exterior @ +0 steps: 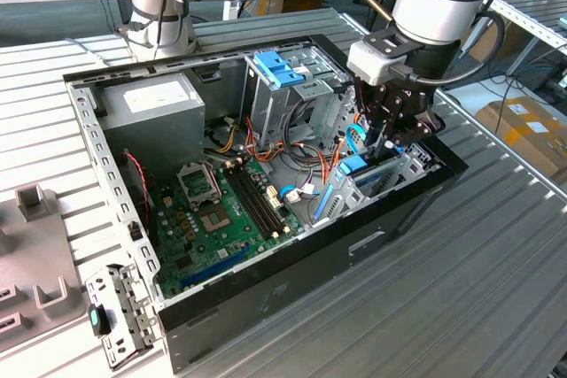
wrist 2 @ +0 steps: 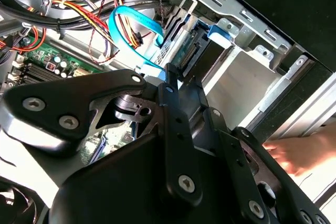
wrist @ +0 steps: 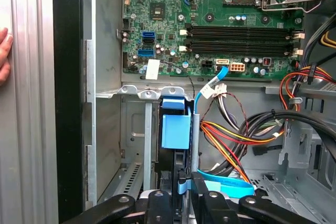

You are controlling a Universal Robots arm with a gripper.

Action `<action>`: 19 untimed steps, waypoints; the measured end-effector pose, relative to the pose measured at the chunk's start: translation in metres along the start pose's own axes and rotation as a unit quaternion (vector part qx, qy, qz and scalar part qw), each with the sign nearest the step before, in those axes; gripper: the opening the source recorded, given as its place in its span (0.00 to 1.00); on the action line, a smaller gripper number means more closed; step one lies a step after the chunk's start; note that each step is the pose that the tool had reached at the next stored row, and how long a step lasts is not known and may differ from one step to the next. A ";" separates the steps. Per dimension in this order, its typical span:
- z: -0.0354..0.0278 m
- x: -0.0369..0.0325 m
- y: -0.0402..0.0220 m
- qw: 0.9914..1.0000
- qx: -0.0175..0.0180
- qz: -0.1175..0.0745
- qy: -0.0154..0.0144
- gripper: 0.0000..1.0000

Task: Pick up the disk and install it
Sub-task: 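Insert the first disk wire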

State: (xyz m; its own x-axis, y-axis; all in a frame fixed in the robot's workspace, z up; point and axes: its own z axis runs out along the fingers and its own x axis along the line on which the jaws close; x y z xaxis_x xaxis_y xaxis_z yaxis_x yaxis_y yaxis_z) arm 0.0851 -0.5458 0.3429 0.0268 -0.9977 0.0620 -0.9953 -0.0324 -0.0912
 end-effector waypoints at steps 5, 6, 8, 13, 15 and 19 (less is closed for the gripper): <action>-0.0031 0.0001 -0.0003 1.000 0.000 0.000 0.000 0.29; -0.0094 0.0006 -0.0009 1.000 0.000 0.000 0.000 0.29; -0.0126 0.0008 -0.0012 1.000 0.000 0.000 0.000 0.29; -0.0128 0.0008 -0.0012 1.000 -0.001 0.000 0.000 0.29; -0.0128 0.0008 -0.0014 1.000 -0.013 -0.001 0.000 0.29; -0.0124 0.0008 -0.0018 0.999 -0.039 -0.002 -0.001 0.29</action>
State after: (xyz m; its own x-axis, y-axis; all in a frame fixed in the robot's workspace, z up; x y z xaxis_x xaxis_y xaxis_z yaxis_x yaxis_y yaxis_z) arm 0.0858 -0.5458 0.3555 0.0316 -0.9977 0.0597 -0.9994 -0.0325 -0.0139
